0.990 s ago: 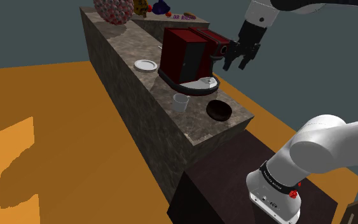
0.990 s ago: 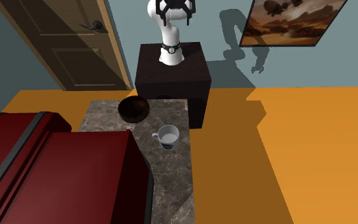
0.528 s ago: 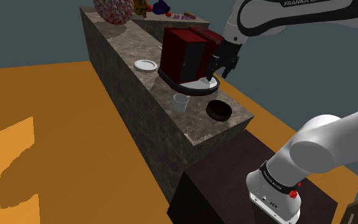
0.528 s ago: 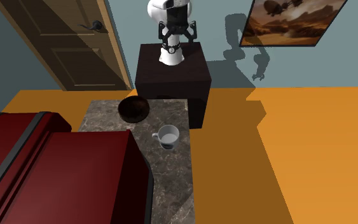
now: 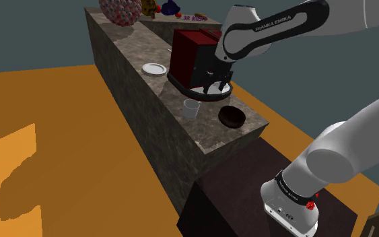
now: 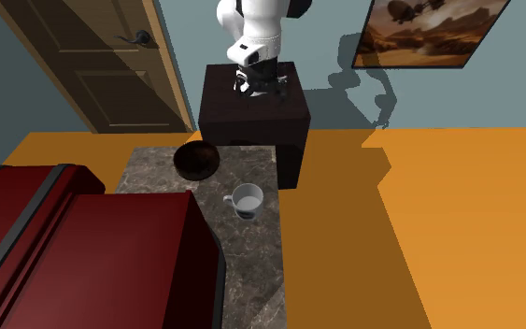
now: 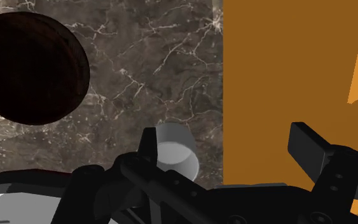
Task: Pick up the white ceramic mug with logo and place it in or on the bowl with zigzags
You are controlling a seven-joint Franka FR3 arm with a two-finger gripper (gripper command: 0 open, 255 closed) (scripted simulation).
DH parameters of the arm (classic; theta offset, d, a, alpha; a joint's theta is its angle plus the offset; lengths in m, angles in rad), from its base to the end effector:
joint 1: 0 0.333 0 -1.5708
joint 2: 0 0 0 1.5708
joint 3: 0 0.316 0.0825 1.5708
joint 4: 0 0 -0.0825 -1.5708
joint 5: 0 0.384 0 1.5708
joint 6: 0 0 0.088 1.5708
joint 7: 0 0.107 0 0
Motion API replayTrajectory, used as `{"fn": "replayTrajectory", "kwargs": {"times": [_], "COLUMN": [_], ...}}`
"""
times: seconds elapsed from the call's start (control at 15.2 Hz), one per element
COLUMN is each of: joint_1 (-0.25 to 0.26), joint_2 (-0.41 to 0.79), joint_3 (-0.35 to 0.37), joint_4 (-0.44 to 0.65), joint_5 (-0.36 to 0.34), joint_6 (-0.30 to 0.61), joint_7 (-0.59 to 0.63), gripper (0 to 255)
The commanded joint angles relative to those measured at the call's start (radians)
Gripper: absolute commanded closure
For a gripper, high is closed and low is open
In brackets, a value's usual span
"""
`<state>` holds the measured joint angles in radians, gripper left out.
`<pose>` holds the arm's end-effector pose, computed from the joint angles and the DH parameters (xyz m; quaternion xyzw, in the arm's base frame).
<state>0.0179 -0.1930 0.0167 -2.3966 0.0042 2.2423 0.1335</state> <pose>0.4706 0.0165 0.3949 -0.9985 0.0508 -0.0193 0.0017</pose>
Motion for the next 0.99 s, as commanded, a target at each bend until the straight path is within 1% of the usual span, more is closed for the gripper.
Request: {"fn": "replayTrajectory", "kwargs": {"times": [0.0,0.46,0.92], "joint_1": [-0.003,-0.004,0.003], "joint_2": [0.083,0.359,0.635], "joint_3": [-0.001,-0.002,-0.015], "joint_4": [0.039,0.179,0.382], "joint_5": [-0.01,-0.046,-0.08], "joint_6": [0.046,0.182,0.255], "joint_7": [-0.001,0.014,0.028], "gripper": [0,0,0]}}
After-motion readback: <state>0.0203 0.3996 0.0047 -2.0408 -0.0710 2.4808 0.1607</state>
